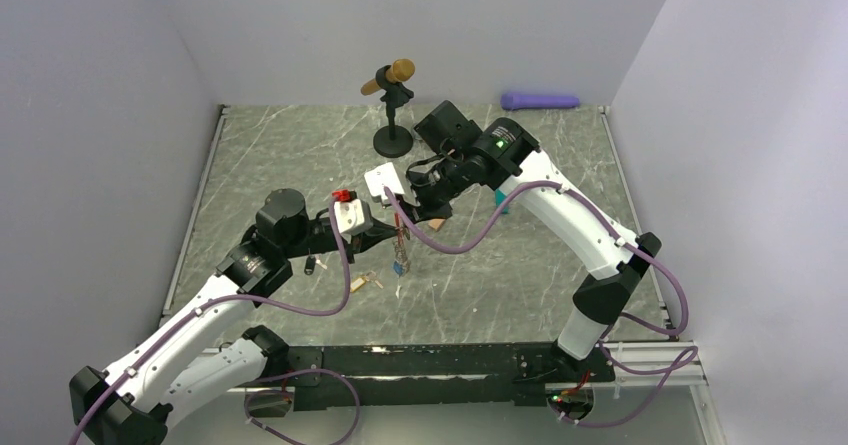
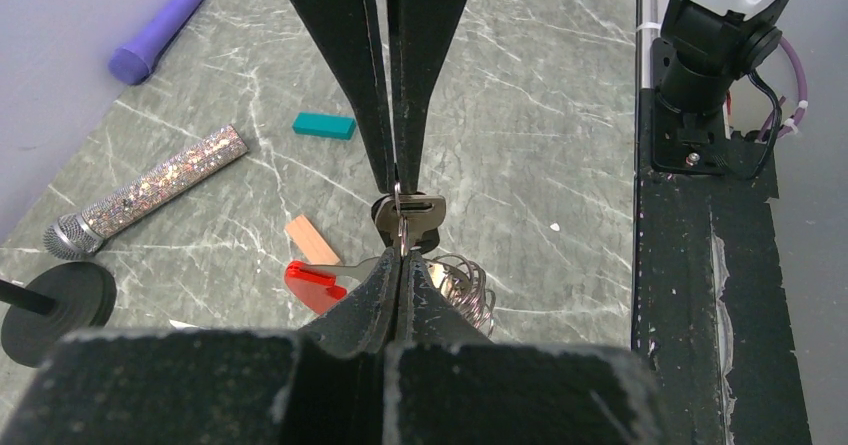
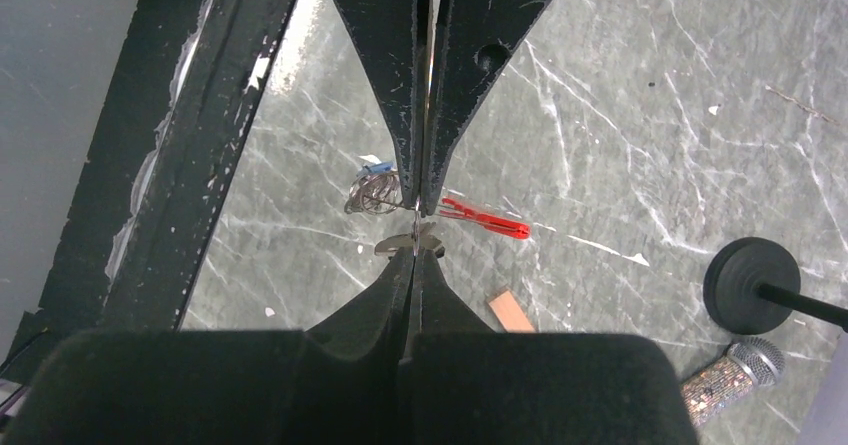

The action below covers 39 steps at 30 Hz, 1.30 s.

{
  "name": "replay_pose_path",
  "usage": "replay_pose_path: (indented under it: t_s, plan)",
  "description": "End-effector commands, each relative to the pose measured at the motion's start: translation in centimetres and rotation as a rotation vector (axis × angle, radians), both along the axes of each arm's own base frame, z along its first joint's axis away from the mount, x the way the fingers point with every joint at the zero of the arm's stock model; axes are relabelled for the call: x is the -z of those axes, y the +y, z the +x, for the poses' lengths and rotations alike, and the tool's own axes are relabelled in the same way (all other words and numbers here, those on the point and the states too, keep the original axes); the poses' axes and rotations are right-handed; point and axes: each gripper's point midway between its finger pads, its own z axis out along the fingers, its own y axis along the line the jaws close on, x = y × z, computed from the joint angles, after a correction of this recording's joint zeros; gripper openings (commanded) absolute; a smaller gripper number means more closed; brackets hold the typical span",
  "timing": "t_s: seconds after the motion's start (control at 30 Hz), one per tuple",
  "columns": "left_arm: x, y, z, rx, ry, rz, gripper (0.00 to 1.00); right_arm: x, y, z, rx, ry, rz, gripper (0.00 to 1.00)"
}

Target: Put the keys on the keyring

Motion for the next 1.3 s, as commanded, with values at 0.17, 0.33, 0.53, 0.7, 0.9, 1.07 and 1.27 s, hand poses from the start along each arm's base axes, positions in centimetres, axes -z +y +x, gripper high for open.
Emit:
replay_pose_path:
  t_s: [0.17,0.33,0.53,0.7,0.9,1.07,1.27]
  plan:
    - [-2.6,0.2,-1.3,0.085,-0.246,-0.018,0.00,-1.5,-0.4,-0.7,-0.024,-0.010,0.033,0.00]
    - [-1.4,1.4,-4.6,0.188,-0.700,-0.018,0.00,-2.1,-1.1,-1.0,-0.044,-0.006,0.051,0.00]
    - [-1.9,1.8,-5.7,0.227,-0.816,0.007,0.00,-1.7,-1.4,-1.3,-0.051,0.016,0.047,0.00]
    - [-1.8,2.0,-6.7,0.257,-0.883,0.010,0.00,-1.6,-1.5,-1.4,-0.057,0.038,0.051,0.00]
    - [-1.6,2.2,-6.7,0.250,-0.902,0.031,0.00,-1.5,-1.4,-1.6,-0.069,0.057,0.057,0.00]
    - [-2.3,2.1,-5.1,0.155,-0.743,0.015,0.00,-1.7,-1.5,-2.3,-0.102,0.075,0.073,0.00]
    - [-3.7,1.6,-0.9,-0.056,-0.288,0.035,0.00,-1.8,-1.2,-1.7,-0.067,0.063,0.079,0.00]
